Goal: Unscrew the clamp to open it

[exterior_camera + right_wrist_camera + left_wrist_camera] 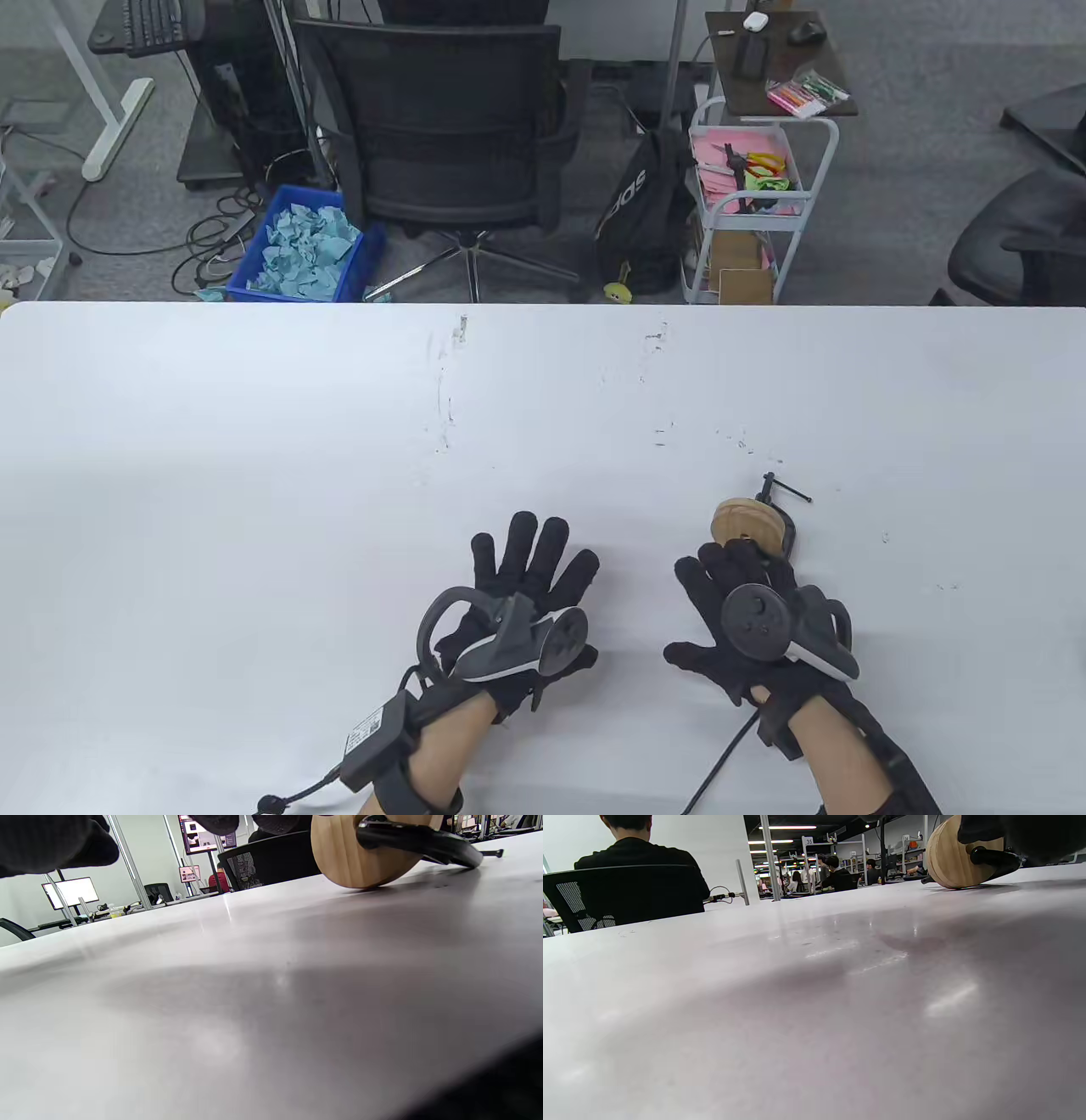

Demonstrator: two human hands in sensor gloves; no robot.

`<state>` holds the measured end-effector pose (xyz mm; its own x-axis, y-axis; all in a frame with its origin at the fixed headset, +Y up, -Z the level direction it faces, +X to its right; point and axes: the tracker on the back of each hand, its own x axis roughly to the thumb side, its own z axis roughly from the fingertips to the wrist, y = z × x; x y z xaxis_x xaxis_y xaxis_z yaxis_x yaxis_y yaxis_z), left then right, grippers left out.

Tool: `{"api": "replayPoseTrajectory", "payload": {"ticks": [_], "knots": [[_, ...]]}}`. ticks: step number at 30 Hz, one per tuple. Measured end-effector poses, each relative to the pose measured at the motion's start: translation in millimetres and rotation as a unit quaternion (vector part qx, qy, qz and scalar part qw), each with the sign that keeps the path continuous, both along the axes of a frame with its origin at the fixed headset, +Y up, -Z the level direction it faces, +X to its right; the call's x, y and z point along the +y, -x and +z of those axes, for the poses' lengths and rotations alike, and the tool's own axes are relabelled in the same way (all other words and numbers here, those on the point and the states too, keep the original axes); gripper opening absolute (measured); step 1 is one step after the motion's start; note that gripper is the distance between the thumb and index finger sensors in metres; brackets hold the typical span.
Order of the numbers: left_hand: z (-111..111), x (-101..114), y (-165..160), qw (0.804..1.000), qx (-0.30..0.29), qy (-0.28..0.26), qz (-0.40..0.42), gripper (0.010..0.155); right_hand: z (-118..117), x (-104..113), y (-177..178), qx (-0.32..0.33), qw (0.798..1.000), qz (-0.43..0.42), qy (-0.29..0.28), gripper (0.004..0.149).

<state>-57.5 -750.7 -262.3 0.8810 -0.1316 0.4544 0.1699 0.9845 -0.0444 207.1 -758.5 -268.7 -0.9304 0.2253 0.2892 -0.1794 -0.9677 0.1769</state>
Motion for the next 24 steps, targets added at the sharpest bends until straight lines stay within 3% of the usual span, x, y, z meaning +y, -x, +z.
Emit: {"api": "replayPoseTrajectory", "payload": {"ticks": [14, 18, 24], "knots": [[-2.2, 2.1, 6.1, 1.0, 0.01, -0.002, 0.011, 0.097, -2.0, 0.8, -4.9, -0.02, 1.0, -0.006, -0.007, 0.088], [-2.5, 2.0, 6.0, 1.0, 0.01, 0.001, 0.013, 0.098, -2.3, 13.4, -13.2, -0.03, 0.998, -0.05, -0.016, 0.084], [-4.6, 4.8, 8.9, 1.0, 0.017, 0.003, 0.025, 0.098, -14.3, 44.0, -66.1, -0.144, 0.983, -0.109, -0.039, 0.081]]}}
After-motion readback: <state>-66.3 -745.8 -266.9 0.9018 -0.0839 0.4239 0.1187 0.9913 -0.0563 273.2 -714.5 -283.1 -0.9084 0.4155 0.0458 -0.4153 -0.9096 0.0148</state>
